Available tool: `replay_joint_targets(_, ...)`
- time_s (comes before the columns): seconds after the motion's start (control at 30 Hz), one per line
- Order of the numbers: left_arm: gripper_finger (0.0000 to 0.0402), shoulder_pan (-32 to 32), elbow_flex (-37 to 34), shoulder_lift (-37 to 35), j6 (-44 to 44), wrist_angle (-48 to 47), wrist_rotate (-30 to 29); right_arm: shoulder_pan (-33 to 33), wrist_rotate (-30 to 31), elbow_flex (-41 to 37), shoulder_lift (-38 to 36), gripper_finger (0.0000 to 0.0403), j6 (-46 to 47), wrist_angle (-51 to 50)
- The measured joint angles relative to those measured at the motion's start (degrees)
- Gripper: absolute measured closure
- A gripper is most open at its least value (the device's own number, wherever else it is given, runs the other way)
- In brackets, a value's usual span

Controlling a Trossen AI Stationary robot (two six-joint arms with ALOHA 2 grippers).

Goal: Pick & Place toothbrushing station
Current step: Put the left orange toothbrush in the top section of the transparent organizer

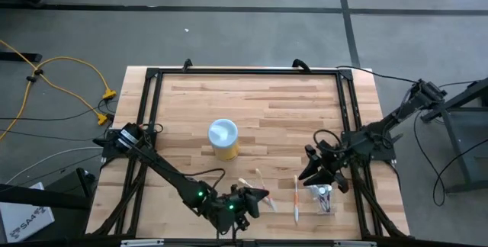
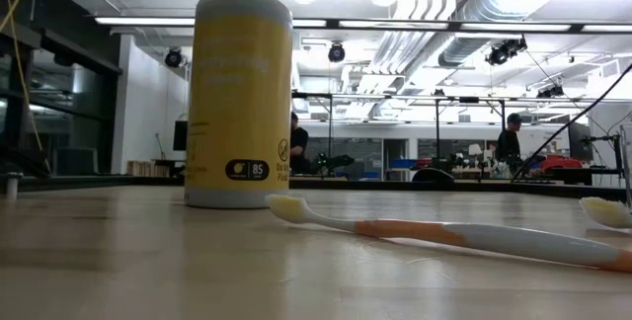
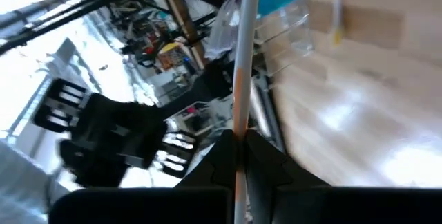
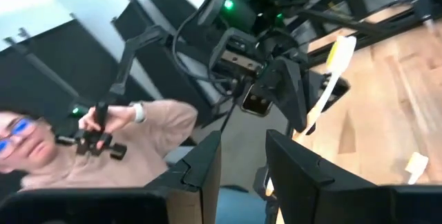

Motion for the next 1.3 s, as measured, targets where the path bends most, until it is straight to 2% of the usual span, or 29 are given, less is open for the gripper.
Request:
replay_joint_targets(0.1,0.0399,0.7,0.0,0.0,5.7,4.3,1.8,-3.4,-6.9,0.0,0.0,0.0296,-0.1,0.0)
replay_joint_targets(0.37,0.0399,2.8,0.0,0.0,18.0,13.0,14.0,-11.5,-23.8,0.0,0.0,0.0296,-2.1,-1.4)
replay_joint_targets(0.5,0.0399,4.8,0.0,0.0,20.5,16.0,20.4,-14.6,-30.0,0.0,0.0,0.0296,-4.0,-1.4)
replay_joint_targets(0.9,0.0399,11.1,0.0,0.0,20.3,17.9,35.7,-22.4,-37.7,0.0,0.0,0.0296,-10.4,-1.3)
replay_joint_targets(1.3,0.0399,14.7,0.0,0.0,17.8,17.9,39.3,-27.4,-40.0,0.0,3.4,0.0296,-10.8,-1.2)
